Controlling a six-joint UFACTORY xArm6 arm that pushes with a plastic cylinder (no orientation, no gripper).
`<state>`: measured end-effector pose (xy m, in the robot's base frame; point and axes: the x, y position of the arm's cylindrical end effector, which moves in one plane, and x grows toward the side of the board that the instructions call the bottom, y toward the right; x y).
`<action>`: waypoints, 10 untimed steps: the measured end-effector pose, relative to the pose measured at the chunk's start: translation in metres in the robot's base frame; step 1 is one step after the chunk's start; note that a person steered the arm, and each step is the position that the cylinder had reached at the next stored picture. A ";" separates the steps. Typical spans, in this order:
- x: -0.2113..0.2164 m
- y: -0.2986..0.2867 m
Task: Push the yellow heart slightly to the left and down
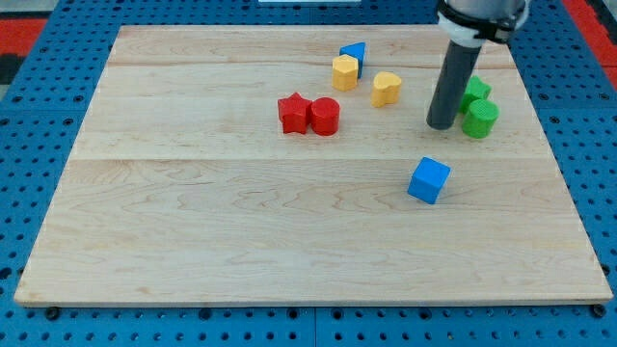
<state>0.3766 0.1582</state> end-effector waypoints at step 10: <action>-0.053 -0.160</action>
<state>0.3237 -0.0021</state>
